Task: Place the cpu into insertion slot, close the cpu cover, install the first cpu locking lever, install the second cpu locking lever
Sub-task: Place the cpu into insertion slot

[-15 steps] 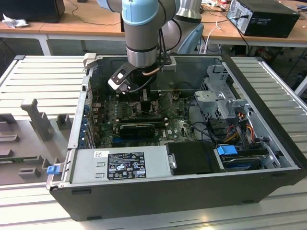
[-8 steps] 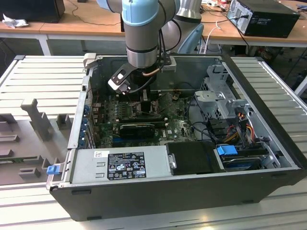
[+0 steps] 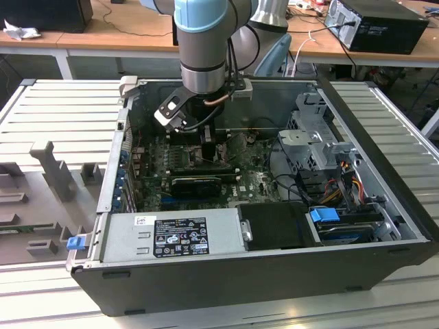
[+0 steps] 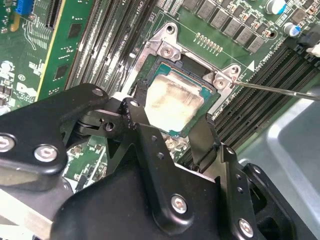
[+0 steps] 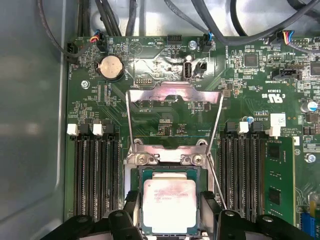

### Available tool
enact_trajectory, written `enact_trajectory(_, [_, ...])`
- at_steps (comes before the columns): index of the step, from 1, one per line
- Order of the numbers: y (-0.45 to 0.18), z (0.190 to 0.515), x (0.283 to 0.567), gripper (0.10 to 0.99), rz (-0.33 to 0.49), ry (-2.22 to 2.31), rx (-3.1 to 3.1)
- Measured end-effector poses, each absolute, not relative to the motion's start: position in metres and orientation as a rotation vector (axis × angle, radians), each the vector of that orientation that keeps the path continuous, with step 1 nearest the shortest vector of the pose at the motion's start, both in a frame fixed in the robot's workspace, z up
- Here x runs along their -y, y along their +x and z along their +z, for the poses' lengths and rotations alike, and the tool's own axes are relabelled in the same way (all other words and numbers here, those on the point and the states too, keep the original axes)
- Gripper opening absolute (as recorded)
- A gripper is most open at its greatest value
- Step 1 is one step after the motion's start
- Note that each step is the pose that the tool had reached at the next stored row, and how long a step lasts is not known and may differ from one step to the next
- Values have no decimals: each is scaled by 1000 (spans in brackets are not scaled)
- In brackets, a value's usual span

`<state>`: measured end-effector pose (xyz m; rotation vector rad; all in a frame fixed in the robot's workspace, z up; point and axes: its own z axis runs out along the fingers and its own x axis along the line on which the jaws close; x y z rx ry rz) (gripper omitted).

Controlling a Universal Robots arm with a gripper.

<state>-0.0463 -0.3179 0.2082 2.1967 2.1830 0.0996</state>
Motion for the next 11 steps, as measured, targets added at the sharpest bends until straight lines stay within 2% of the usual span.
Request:
enact_trajectory(2, [-46, 210, 318, 459, 98, 2197, -2183])
enact_trajectory(3, [-46, 211, 318, 459, 98, 2196, -2183])
enact_trajectory(4, [-46, 211, 318, 337, 97, 2196, -2183])
enact_trajectory(5, [-46, 212, 318, 278, 97, 2196, -2183])
enact_trajectory(6, [-46, 212, 318, 278, 96, 2196, -2182])
enact_trajectory(7, [-46, 213, 318, 157, 95, 2195, -2182])
enact_trajectory(8, [-46, 214, 318, 106, 94, 2195, -2181])
enact_trajectory(11, [-46, 215, 318, 106, 94, 2195, -2181])
